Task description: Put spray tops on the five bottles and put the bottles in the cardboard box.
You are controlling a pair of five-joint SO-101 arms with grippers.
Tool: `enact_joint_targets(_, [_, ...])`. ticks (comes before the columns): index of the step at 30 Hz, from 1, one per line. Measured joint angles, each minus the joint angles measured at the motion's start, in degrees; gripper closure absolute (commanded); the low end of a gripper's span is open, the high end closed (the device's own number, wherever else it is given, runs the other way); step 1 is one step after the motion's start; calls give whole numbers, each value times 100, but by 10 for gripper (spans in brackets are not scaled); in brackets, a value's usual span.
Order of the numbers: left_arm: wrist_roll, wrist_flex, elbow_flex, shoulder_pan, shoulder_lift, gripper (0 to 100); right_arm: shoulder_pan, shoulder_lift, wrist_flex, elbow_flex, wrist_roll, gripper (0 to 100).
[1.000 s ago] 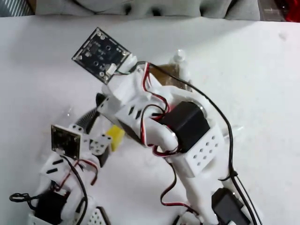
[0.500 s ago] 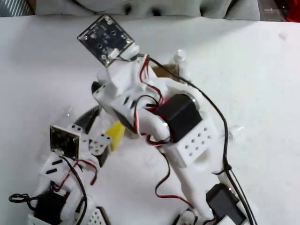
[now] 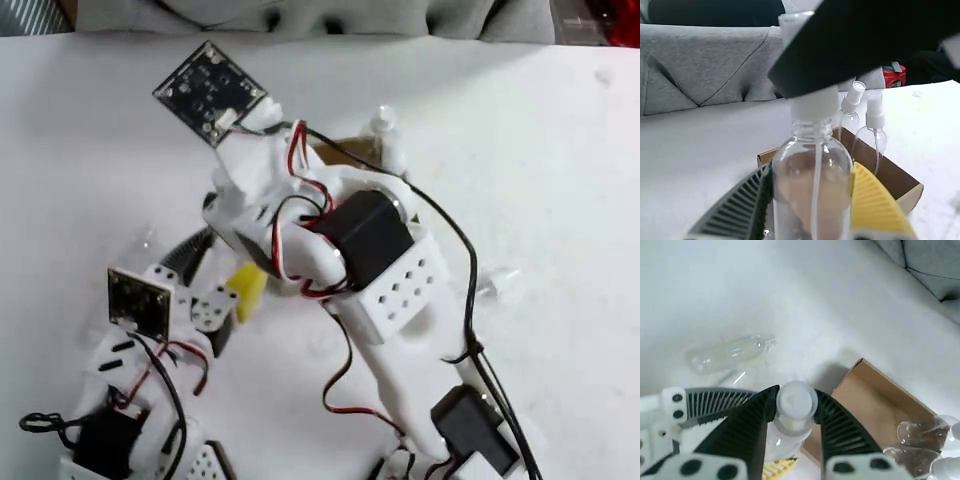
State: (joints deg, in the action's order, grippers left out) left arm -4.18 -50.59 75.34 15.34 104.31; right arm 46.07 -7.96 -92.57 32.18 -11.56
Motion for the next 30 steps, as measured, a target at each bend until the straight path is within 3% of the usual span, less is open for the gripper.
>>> enact_joint_targets(4, [0,0,0,0,0,947,79,0,-123,9,-114,957])
enact_joint_targets(10, [0,0,0,0,0,947,141,0,-237,9,-123,778])
enact_joint_targets(22, [0,0,97,-26,0,947,62,-9,-422,1187,422,784])
enact_joint_targets(24, [0,9,105,-18,0,947,-53,-9,-422,1459,659,834])
enact_joint_targets(27, [0,79,105,-26,0,947,-202,-9,-431,1705,932,995])
enact_joint_targets(30, [0,105,105,-26,0,947,-334,-9,-290,1758,976,949])
